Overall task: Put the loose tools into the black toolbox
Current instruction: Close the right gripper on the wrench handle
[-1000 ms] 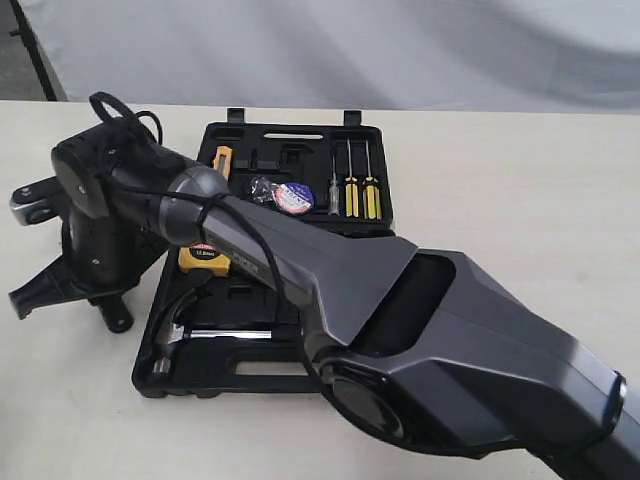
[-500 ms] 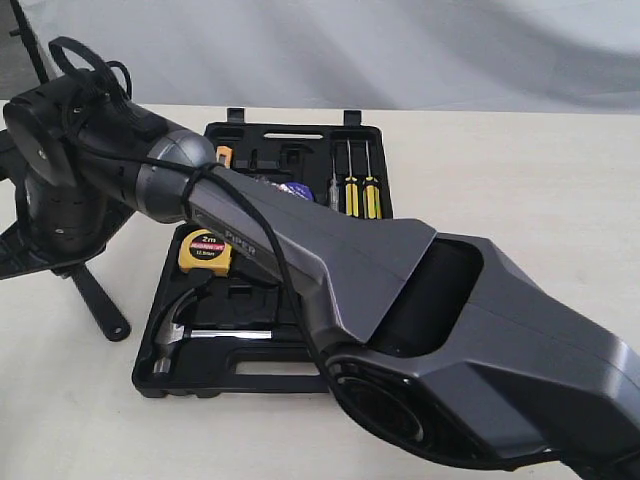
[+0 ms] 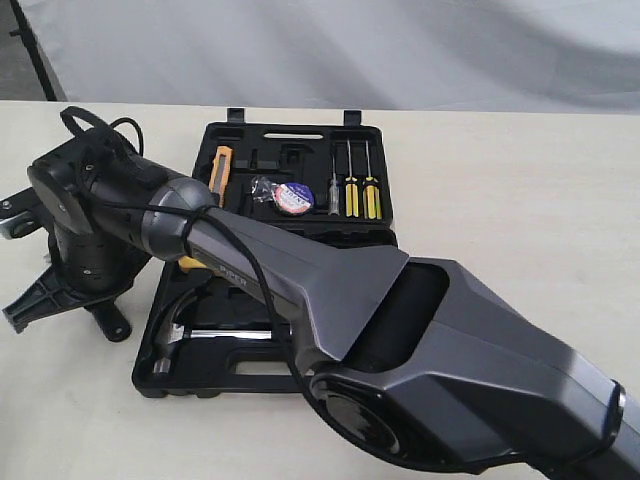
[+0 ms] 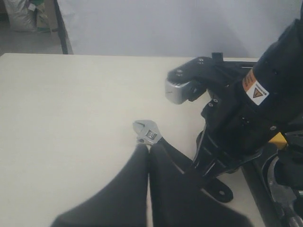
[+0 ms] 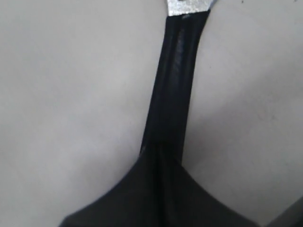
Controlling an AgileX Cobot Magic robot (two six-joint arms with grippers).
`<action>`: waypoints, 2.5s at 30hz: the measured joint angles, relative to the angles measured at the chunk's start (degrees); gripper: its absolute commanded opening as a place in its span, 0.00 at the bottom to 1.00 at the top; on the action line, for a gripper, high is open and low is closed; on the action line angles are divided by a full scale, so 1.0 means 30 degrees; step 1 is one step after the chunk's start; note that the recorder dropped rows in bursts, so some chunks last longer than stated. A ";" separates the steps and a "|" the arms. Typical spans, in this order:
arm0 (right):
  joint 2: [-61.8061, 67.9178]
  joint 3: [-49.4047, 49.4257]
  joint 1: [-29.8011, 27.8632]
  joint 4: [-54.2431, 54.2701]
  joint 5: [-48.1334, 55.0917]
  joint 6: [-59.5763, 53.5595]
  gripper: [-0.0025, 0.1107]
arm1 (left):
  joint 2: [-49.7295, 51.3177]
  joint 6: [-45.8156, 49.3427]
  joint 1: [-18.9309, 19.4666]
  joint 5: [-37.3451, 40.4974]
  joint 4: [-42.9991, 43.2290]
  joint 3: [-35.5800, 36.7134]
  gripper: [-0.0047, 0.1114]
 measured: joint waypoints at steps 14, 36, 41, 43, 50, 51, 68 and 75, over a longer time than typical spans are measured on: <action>0.0000 0.0000 -0.0125 0.1426 0.0199 0.0142 0.02 | 0.0000 0.0000 0.0000 0.0000 0.0000 0.0000 0.05; -0.1836 0.2332 -0.0089 0.2030 0.0831 -0.0395 0.02 | 0.0000 0.0000 0.0000 0.0000 0.0000 0.0000 0.05; -0.2345 0.1093 -0.0011 0.1993 0.0662 -0.0770 0.02 | 0.0000 0.0000 0.0000 0.0000 0.0000 0.0000 0.05; -0.2403 0.0796 -0.0011 0.1993 -0.0273 -0.0862 0.04 | 0.0000 0.0000 0.0000 0.0000 0.0000 0.0000 0.05; -0.1895 0.0721 -0.0011 0.1260 -0.2577 -0.0963 0.48 | 0.0000 0.0000 0.0000 0.0000 0.0000 0.0000 0.05; -0.1699 0.0721 -0.0011 0.1110 -0.2816 -0.0963 0.50 | 0.0000 0.0000 0.0000 0.0000 0.0000 0.0000 0.05; 0.0725 0.0555 -0.0011 -0.0435 -0.4770 -0.1236 0.12 | 0.0000 0.0000 0.0000 0.0000 0.0000 0.0000 0.05; 0.0760 0.0411 -0.0011 0.0139 -0.4319 -0.1710 0.02 | 0.0000 0.0000 0.0000 0.0000 0.0000 0.0000 0.05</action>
